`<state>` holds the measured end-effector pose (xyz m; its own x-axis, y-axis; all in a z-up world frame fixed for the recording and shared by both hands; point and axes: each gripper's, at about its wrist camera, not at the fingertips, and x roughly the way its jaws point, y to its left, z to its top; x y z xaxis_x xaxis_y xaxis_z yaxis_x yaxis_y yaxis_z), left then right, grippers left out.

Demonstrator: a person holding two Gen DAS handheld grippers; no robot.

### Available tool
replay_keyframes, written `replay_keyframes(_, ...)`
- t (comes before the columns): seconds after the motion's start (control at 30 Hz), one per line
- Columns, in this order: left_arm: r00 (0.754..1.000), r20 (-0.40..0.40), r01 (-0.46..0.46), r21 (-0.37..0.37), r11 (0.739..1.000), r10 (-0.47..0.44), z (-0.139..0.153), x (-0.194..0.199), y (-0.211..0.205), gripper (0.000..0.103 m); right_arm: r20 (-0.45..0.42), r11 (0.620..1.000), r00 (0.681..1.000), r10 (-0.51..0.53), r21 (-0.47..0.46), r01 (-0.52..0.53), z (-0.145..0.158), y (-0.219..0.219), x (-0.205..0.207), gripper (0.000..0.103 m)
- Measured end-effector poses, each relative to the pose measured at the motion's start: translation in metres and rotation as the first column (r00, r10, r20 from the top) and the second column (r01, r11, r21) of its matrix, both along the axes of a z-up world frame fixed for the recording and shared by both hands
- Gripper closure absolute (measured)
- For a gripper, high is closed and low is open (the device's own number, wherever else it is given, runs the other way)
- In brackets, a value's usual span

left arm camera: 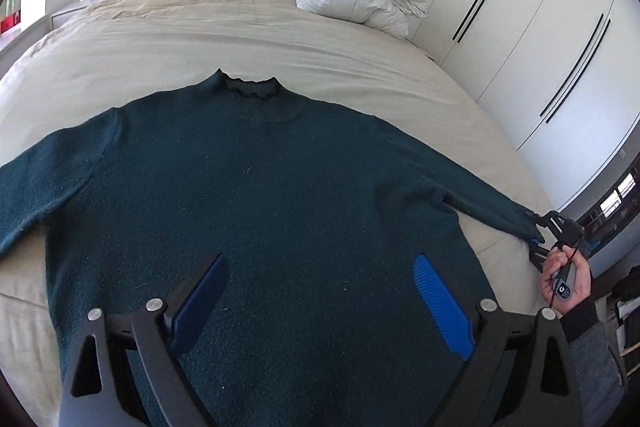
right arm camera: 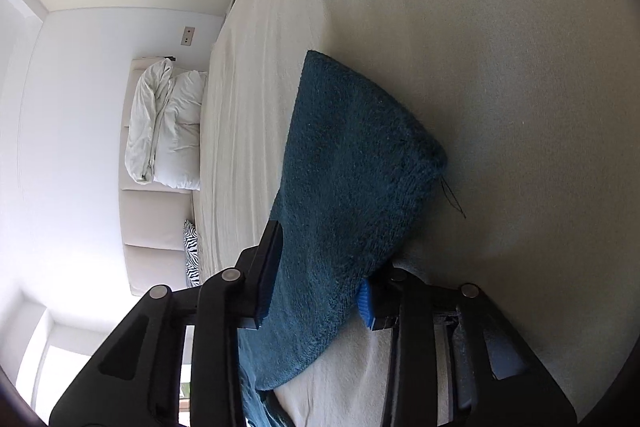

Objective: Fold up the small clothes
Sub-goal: 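Carry the grasped sleeve across the sweater body with the right gripper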

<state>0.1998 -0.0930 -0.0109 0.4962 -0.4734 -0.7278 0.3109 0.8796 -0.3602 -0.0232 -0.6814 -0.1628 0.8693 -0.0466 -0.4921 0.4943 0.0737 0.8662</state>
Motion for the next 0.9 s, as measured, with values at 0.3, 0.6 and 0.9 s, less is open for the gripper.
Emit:
replay_keyframes(0.3,0.996,-0.087,-0.019,-0.158,0.987,0.006,-0.011,0.018,0.017,0.026,-0.180,0.945,0.981,0.068,-0.305,-0.122,0.070,0.031,0.050,0.095)
replay_keyframes(0.6,0.980,-0.199,-0.072,-0.401,0.913,-0.011,-0.027,0.052,0.013,0.013,-0.554,0.143,0.743,0.375,-0.757,-0.637,0.166,0.300,0.190,0.096)
replay_keyframes(0.9,0.919,-0.388,-0.175,-0.549,0.817,-0.064,-0.080,0.068,-0.001,0.012,-0.775,-0.164,0.526,0.352,-0.604,-0.780,0.070,0.418,0.216,0.096)
